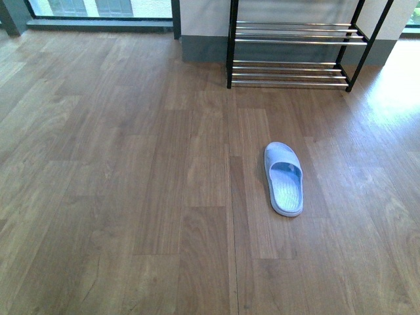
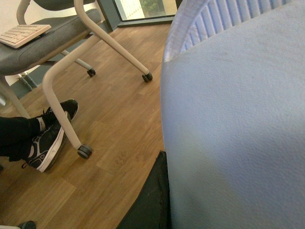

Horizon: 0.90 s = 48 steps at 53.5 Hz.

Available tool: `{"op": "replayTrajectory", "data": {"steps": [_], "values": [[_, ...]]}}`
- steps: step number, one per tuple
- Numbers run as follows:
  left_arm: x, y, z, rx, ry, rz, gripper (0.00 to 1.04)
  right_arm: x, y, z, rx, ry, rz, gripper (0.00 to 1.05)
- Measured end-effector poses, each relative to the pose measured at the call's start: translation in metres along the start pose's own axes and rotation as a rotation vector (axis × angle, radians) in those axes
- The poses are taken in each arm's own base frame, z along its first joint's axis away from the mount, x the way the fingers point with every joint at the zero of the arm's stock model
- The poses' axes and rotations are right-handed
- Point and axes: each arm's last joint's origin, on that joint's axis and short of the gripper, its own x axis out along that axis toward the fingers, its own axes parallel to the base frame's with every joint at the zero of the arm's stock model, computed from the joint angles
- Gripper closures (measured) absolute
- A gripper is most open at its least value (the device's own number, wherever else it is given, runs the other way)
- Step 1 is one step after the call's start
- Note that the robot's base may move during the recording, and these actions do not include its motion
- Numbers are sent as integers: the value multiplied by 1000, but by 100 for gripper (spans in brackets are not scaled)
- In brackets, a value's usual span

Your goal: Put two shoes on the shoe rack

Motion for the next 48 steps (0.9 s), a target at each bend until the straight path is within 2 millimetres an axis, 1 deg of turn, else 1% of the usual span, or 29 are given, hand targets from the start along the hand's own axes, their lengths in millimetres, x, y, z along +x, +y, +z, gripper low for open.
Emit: {"op": "replayTrajectory", "data": {"steps": [48], "values": [[0, 0, 0, 1, 0, 0, 103, 0, 0, 0, 0, -1, 1, 9]]}}
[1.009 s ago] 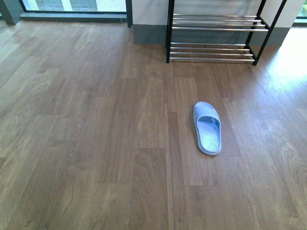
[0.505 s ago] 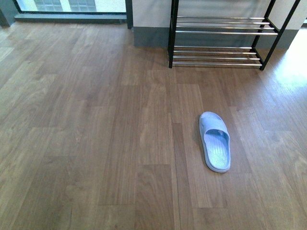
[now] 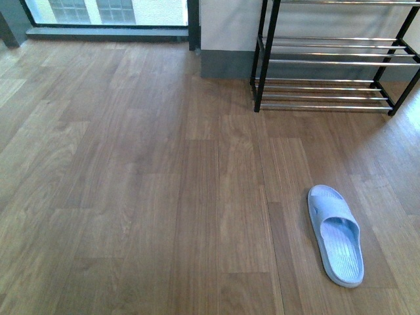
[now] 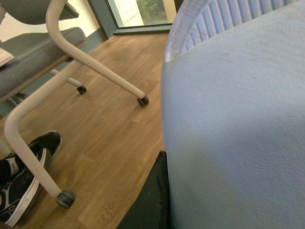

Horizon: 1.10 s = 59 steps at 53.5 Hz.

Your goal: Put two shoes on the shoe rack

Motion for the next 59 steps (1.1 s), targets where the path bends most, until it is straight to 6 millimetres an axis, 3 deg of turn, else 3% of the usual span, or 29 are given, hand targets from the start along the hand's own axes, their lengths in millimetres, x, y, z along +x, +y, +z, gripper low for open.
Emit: {"op": "replayTrajectory", "data": {"steps": [11, 16, 20, 27, 31, 33, 36, 41, 49, 59], "values": [[0, 0, 0, 0, 0, -2, 103, 0, 0, 0, 0, 0, -1, 9], [0, 0, 0, 0, 0, -3, 103, 2, 2, 4, 72, -30, 193, 9], [0, 0, 0, 0, 0, -2, 103, 10, 4, 3, 83, -2, 218, 9], [0, 0, 0, 0, 0, -2, 103, 43, 6, -11, 35, 167, 203, 9], [0, 0, 0, 0, 0, -2, 103, 89, 2, -20, -36, 287, 172, 9], [0, 0, 0, 0, 0, -2, 103, 117, -1, -31, -64, 376, 160, 9], [0, 0, 0, 0, 0, -1, 103, 153, -5, -64, -128, 510, 125, 9], [0, 0, 0, 0, 0, -1, 103, 182, -11, -130, -201, 741, 117, 9], [0, 0, 0, 0, 0, -1, 103, 201, -16, -180, -234, 874, 97, 9], [0, 0, 0, 0, 0, -1, 103, 219, -20, -214, -230, 938, 86, 9]]}}
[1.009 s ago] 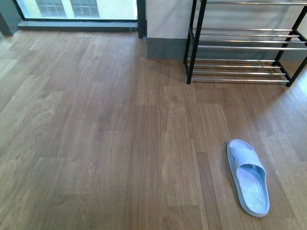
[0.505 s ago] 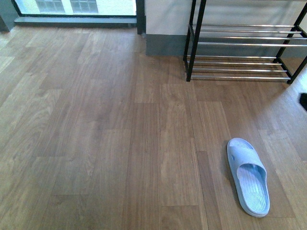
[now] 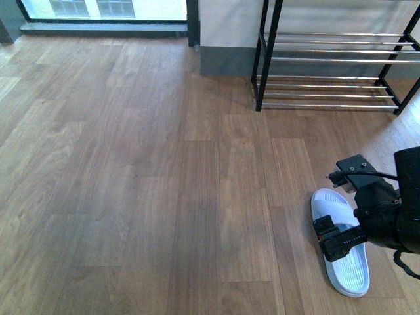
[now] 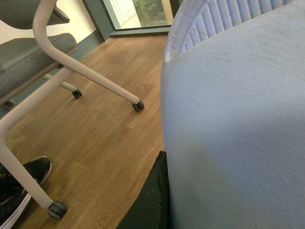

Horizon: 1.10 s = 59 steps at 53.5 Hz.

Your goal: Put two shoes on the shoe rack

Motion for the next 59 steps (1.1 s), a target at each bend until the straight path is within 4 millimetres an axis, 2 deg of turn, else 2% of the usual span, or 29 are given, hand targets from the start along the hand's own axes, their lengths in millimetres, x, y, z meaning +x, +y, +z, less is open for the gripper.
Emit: {"op": "replayTrajectory", "data": {"steps": [8, 15, 26, 35, 44, 59], "values": [[0, 0, 0, 0, 0, 0, 103, 34, -7, -7, 15, 36, -41, 9], [0, 0, 0, 0, 0, 0, 103, 52, -21, -15, 50, 75, -70, 9], [0, 0, 0, 0, 0, 0, 103, 66, -46, -22, 84, 78, -107, 9], [0, 0, 0, 0, 0, 0, 103, 79, -56, -25, 101, 81, -123, 9], [0, 0, 0, 0, 0, 0, 103, 88, -60, -29, 116, 86, -117, 9], [0, 0, 0, 0, 0, 0, 103, 103, -62, -23, 143, 9, -109, 9]]}}
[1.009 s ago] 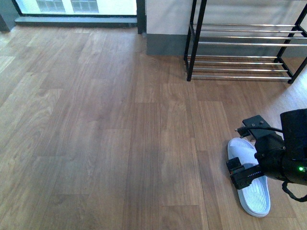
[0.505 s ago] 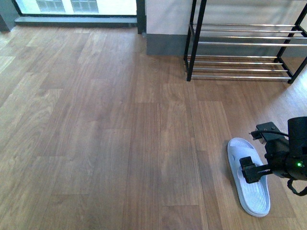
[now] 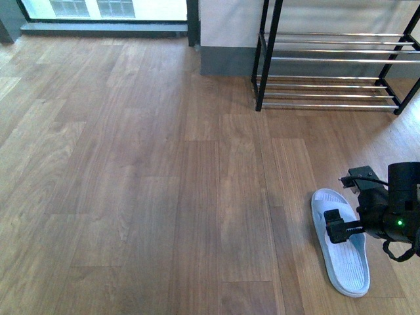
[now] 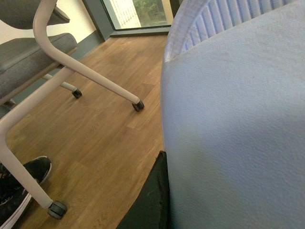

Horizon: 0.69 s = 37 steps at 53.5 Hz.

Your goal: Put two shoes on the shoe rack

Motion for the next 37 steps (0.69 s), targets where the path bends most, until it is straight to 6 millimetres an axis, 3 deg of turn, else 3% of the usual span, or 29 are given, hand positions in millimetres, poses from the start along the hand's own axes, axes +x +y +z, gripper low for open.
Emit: {"op": "replayTrajectory", "data": {"steps": [18, 37], "values": [[0, 0, 0, 0, 0, 0, 103, 15, 3, -8, 46, 22, 1, 9], [0, 0, 0, 0, 0, 0, 103, -1, -14, -2, 96, 47, 10, 9]]}}
